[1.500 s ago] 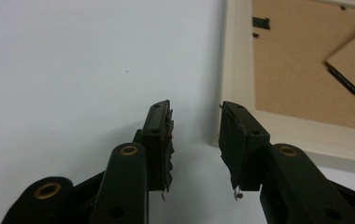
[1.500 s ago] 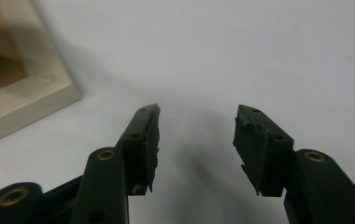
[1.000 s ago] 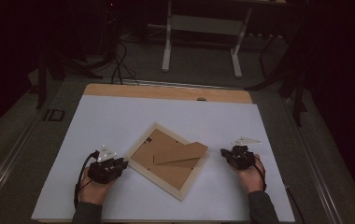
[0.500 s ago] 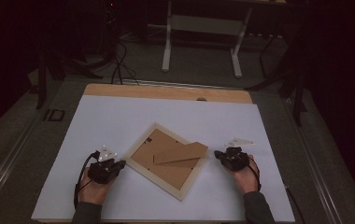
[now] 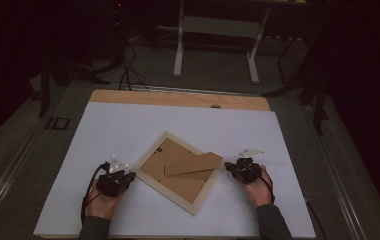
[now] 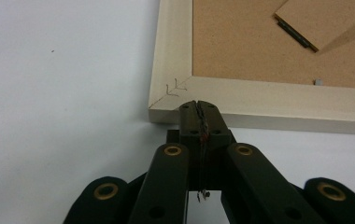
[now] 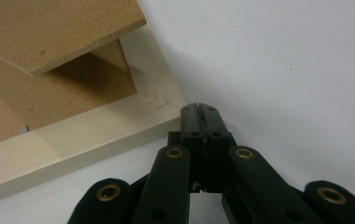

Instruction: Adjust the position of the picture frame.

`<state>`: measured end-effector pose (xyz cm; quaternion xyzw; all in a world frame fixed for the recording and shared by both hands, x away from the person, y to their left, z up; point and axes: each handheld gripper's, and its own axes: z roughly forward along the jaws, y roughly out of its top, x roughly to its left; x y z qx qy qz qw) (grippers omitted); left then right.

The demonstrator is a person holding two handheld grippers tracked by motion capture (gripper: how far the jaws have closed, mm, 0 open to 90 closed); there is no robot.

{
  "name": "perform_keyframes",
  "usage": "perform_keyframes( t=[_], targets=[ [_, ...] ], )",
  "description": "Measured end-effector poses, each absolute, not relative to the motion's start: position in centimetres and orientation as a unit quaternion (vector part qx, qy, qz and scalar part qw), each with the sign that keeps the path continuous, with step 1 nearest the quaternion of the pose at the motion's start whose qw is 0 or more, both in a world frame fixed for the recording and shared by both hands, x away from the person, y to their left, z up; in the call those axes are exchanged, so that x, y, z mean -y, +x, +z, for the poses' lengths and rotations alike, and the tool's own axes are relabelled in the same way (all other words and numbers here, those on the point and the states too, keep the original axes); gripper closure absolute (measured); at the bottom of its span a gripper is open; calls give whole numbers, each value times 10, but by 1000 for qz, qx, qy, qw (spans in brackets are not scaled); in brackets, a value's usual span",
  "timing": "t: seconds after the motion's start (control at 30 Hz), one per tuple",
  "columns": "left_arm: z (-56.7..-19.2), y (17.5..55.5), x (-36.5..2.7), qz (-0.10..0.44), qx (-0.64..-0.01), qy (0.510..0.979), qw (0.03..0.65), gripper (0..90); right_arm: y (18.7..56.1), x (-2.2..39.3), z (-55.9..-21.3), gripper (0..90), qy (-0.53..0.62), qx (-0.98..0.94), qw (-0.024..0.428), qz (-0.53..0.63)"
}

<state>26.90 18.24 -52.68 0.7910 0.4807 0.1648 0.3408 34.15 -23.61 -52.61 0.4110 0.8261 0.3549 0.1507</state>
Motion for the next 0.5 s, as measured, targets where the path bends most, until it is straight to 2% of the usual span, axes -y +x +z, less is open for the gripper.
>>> perform_keyframes(
  t=[0.5],
  targets=[
    [-527, 268, -182, 167, -480, 798, 324, 900, 344, 236, -530, 898, 420, -823, 154, 350]
  ],
)
